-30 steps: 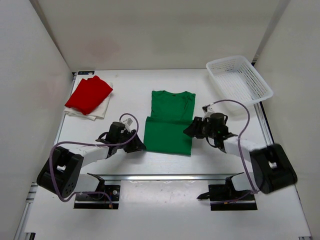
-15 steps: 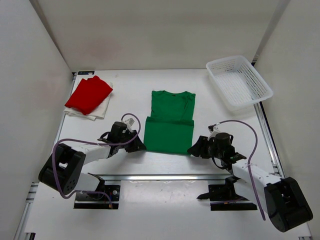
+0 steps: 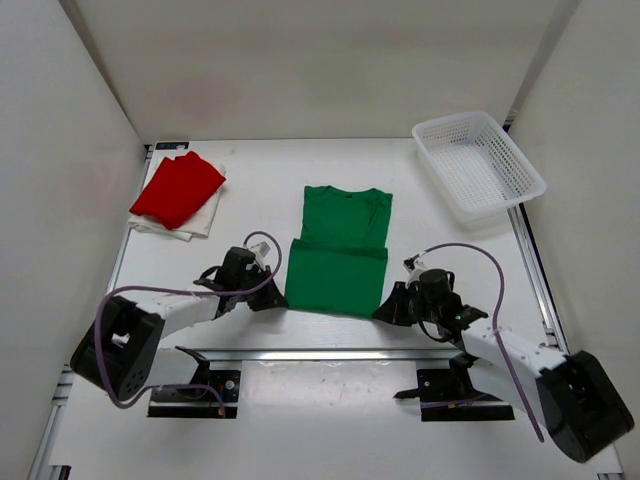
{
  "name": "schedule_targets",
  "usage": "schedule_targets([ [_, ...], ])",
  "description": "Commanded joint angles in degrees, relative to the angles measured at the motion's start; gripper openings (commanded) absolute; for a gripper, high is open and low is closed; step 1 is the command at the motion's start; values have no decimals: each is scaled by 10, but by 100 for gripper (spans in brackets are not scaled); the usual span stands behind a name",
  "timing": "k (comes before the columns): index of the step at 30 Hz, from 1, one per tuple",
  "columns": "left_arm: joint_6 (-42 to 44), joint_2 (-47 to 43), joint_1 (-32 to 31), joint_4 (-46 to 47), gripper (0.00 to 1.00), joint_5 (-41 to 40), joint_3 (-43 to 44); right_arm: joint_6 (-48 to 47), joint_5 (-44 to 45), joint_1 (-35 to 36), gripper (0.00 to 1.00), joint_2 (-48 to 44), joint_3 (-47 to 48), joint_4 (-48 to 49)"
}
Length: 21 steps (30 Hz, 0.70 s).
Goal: Fold and stack the t-shirts
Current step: Grab one side of the 2/3 rectangular tshirt with both arms, then fold the long partially folded tshirt into a neat square
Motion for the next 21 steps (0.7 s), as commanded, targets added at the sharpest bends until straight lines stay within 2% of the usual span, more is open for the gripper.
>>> schedule_targets([
  [1,36,-69,9,-126,0,13,-19,36,42,55,0,-94,-15,-78],
  [2,47,-107,20,-166,0,34,-22,57,68,73,0,-139,-16,-121],
  [4,57,-194,13,-269,0,16,-5,86,105,140,0,-200,-11,-184],
  [5,60,-211,6,-291,0,15,20,104,125,158,0,-236,1,-216],
  [7,53,-251,-1,-351,0,19,70,104,146,169,0,-265,30,-248],
  [9,56,-252,5,-366,0,8,135,66,139,147,0,-260,86,-257],
  [11,69,-233,12,-357,0,2,197,18,104,80,0,-208,129,-244],
  [12,72,-211,21,-342,0,8,208,1,68,59,0,-189,163,-229],
  [15,63,-138,42,-281,0,30,260,-73,5,-62,0,-83,221,-185],
  [18,47,-47,73,-225,0,43,297,-106,-45,-127,0,-5,290,-149],
  [21,50,55,89,-203,0,16,400,-118,-61,-176,0,122,370,-125],
])
